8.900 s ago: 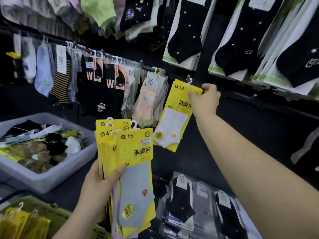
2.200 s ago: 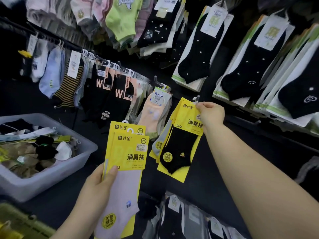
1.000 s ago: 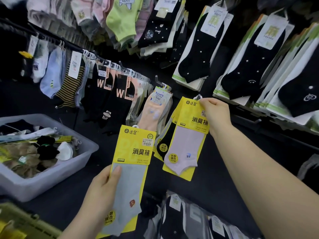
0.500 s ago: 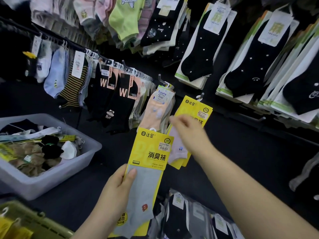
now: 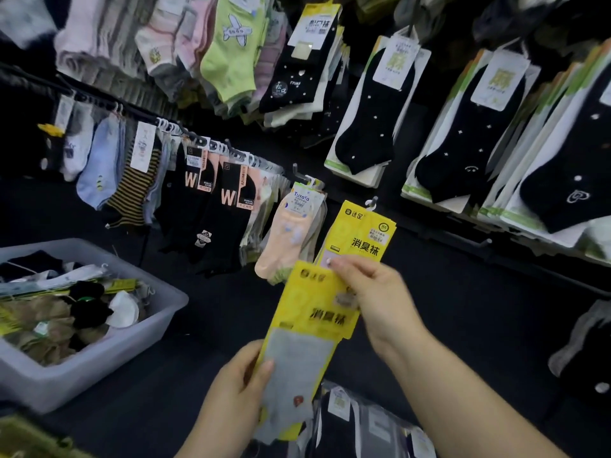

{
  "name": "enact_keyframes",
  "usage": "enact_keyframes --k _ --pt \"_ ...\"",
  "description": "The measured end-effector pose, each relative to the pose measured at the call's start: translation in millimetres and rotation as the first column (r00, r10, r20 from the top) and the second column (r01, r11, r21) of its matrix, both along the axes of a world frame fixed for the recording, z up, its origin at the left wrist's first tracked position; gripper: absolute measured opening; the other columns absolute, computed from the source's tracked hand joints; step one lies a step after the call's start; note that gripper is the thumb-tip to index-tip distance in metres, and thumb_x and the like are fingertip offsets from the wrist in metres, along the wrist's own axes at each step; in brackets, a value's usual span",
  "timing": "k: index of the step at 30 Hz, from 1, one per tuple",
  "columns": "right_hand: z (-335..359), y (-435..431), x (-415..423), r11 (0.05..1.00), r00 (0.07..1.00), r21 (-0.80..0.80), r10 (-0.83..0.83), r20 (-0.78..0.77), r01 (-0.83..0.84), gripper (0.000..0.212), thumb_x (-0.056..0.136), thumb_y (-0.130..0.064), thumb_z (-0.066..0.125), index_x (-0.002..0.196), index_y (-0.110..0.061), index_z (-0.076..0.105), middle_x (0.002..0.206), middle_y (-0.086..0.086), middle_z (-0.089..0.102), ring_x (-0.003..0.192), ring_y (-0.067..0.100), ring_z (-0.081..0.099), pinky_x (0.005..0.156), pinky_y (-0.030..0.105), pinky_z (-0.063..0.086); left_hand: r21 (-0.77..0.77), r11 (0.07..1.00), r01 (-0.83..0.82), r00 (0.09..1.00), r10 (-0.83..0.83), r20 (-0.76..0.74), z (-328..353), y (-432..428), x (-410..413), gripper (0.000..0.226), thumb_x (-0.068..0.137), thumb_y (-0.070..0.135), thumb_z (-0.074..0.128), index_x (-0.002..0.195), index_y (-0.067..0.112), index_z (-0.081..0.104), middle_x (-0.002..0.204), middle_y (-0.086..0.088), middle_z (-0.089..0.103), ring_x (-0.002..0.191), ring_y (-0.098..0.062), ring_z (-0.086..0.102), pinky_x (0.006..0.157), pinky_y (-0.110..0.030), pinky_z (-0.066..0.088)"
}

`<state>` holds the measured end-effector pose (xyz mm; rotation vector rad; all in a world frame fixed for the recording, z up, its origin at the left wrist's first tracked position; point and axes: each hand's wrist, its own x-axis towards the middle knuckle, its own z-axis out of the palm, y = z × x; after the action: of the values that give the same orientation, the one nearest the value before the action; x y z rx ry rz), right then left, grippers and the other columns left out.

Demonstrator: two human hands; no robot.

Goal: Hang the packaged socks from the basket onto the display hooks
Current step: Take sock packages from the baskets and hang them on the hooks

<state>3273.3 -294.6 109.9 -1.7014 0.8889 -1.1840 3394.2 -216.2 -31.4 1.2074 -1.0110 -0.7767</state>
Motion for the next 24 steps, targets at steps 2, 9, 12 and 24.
enact_keyframes --k 2,9,12,24 --pt "15.1 -15.9 -5.5 0.993 0.991 -0.017 -0.111 0.080 0.113 0.024 0.086 -0.016 0.067 0.065 -0.024 0.075 0.084 -0.004 0.071 0.065 0.008 0.062 0.052 0.023 0.054 0.013 1.000 -0.008 0.999 0.009 -0.041 -2.8 -1.9 -0.2 0.029 0.093 0.011 0.057 0.111 0.034 0.059 0.104 0.014 0.069 0.098 0.002 0.061 0.086 -0.019 0.046" --pt "65.1 -80.7 -4.3 0.908 0.906 -0.118 -0.375 0.195 0.401 0.012 0.085 -0.018 0.069 0.073 -0.021 0.069 0.073 -0.003 0.067 0.067 0.014 0.060 0.059 0.030 0.052 0.045 0.999 -0.030 0.999 0.030 -0.014 -4.5 -0.6 5.3 0.033 0.093 0.011 0.056 0.110 0.040 0.057 0.114 0.014 0.064 0.108 0.001 0.056 0.090 -0.015 0.040" --pt "70.1 -102.0 11.3 0.898 0.904 -0.135 -0.399 0.153 0.419 0.009 0.085 -0.016 0.068 0.078 -0.012 0.072 0.080 0.005 0.071 0.069 0.019 0.059 0.060 0.032 0.049 0.038 0.999 -0.004 1.000 0.004 -0.005 -5.0 -1.4 3.1 0.032 0.094 0.006 0.054 0.106 0.034 0.065 0.105 0.014 0.069 0.098 0.011 0.060 0.076 -0.001 0.042" --pt "-5.6 -86.5 4.0 0.540 0.634 -0.792 -0.726 -0.266 0.286 0.041 0.089 -0.017 0.060 0.129 -0.022 0.051 0.141 0.007 0.035 0.129 0.029 0.031 0.108 0.041 0.023 0.036 0.999 0.027 1.000 -0.027 -0.003 -12.8 -4.7 0.5 0.033 0.093 0.004 0.054 0.097 0.033 0.069 0.089 0.021 0.074 0.091 0.008 0.065 0.073 -0.004 0.045"
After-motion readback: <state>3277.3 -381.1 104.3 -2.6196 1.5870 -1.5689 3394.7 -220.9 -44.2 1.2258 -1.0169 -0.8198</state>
